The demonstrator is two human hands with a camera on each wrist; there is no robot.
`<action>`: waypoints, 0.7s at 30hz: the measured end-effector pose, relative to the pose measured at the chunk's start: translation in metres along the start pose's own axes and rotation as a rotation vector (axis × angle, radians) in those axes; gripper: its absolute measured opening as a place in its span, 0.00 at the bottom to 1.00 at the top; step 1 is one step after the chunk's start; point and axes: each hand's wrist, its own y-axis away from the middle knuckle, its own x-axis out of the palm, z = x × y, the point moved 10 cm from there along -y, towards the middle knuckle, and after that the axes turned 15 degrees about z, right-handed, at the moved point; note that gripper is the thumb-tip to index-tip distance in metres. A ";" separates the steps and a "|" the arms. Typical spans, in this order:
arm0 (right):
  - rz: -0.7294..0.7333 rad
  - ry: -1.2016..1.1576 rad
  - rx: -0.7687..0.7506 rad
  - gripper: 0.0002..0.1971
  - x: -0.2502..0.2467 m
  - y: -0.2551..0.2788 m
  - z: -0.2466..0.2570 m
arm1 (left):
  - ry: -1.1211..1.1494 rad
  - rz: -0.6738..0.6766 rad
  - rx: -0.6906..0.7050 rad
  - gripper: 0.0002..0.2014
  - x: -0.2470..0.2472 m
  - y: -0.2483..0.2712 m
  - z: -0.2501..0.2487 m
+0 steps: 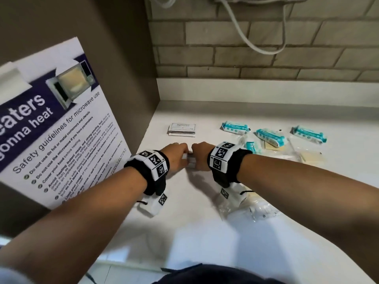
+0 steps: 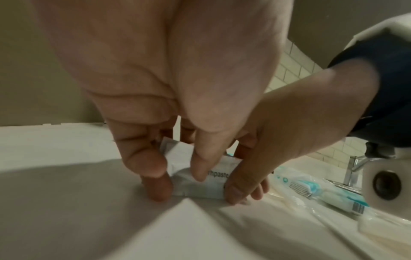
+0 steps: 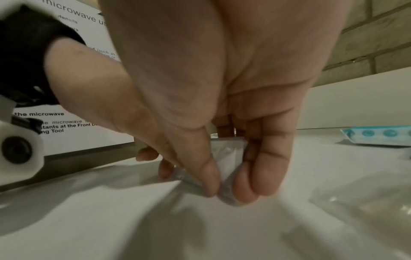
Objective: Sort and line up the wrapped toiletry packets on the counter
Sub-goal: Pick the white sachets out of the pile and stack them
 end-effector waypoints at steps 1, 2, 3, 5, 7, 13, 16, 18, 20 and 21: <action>0.003 -0.016 0.003 0.17 0.001 0.000 -0.001 | 0.003 -0.013 -0.004 0.16 0.000 0.000 -0.001; 0.007 -0.025 0.007 0.18 0.003 -0.001 -0.001 | 0.011 -0.024 -0.005 0.16 0.000 0.001 0.000; 0.007 -0.029 0.009 0.18 0.002 -0.001 -0.002 | 0.022 -0.030 -0.004 0.16 0.000 0.002 0.000; 0.002 -0.038 0.011 0.18 -0.001 0.000 -0.003 | 0.044 -0.045 0.011 0.15 -0.003 0.006 0.001; -0.002 -0.058 0.028 0.16 -0.006 0.002 -0.006 | 0.056 -0.064 0.030 0.12 -0.008 0.009 0.003; 0.008 -0.062 0.063 0.14 -0.006 0.000 -0.008 | -0.004 -0.095 0.009 0.15 -0.012 0.011 0.004; -0.004 -0.064 0.061 0.13 -0.003 -0.002 -0.006 | -0.035 -0.068 -0.039 0.15 -0.010 0.006 0.009; -0.014 -0.072 0.067 0.11 -0.004 -0.002 -0.007 | -0.058 -0.024 -0.045 0.15 -0.007 0.004 0.009; -0.020 -0.085 0.078 0.12 -0.006 -0.001 -0.010 | -0.099 -0.028 -0.039 0.14 -0.007 0.004 0.005; -0.025 -0.096 0.087 0.12 -0.008 0.000 -0.012 | -0.118 -0.050 -0.041 0.14 -0.009 0.005 0.003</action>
